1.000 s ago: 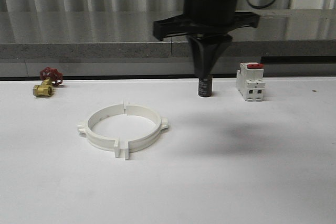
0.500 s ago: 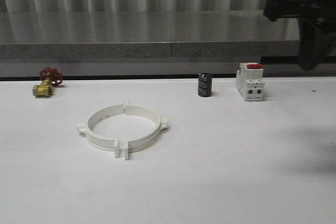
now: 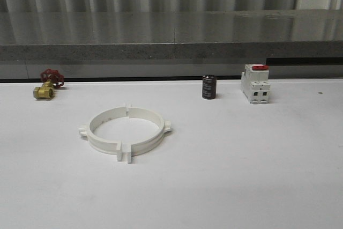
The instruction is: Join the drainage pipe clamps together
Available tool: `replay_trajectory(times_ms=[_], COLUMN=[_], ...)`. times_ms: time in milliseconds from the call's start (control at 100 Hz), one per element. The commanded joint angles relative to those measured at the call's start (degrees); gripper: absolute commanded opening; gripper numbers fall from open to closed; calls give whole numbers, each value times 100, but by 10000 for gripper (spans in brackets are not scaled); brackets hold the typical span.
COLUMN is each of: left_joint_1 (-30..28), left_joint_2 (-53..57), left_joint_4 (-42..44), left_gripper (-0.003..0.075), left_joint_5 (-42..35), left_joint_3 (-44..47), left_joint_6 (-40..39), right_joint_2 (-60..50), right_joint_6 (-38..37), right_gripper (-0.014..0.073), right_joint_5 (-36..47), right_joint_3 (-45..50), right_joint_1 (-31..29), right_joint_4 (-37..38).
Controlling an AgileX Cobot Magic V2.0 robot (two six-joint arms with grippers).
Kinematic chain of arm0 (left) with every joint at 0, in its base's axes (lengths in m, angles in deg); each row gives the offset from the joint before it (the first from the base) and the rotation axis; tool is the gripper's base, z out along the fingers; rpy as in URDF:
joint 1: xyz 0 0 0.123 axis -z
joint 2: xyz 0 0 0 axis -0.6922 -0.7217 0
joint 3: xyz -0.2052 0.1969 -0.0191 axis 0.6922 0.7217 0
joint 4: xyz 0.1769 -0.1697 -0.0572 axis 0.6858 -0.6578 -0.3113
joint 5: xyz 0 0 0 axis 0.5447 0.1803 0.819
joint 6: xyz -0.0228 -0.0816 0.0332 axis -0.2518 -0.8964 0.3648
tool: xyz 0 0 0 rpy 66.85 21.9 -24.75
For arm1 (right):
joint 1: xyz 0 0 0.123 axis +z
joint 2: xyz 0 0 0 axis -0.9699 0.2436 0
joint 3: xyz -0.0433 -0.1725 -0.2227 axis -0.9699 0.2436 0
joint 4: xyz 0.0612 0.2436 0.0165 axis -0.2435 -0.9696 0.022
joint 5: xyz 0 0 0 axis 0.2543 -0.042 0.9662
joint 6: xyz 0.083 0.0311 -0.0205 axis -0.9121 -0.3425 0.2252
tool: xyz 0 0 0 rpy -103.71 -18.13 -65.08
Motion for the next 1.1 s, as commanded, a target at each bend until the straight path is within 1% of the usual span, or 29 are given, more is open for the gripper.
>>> replay_trajectory(times_ms=[0, 130, 200, 490, 670, 910, 960, 1090], left_joint_1=[-15, -15, -15, -15, -15, -15, -15, -15], left_joint_2=[-56, -56, -56, -56, -56, -56, -56, -56], left_joint_4=[-7, -7, -7, -7, -7, -7, -7, -7], left_gripper=[-21, -21, -21, -21, -21, -21, -21, -21], left_joint_5=[-440, -440, -440, -440, -440, -440, -440, -440], left_joint_3=[-154, -154, -154, -154, -154, -154, -154, -154], left_joint_6=[-5, -5, -5, -5, -5, -5, -5, -5], right_joint_2=[-638, -1365, -1744, -3273, -4203, -5156, -5447, -6204], right_joint_6=[58, 64, 64, 64, 64, 64, 64, 64], right_gripper=[-66, -66, -66, -66, -66, -66, -66, -66], right_joint_5=[577, 1112, 1578, 3294, 4002, 4587, 4205, 3785], right_joint_3=[172, 742, 1067, 2613, 3609, 4636, 4598, 4610], right_joint_1=[-311, -469, -469, -448, -448, -448, -448, -448], right_joint_4=[-1, 60, 246, 276, 376, 371, 383, 383])
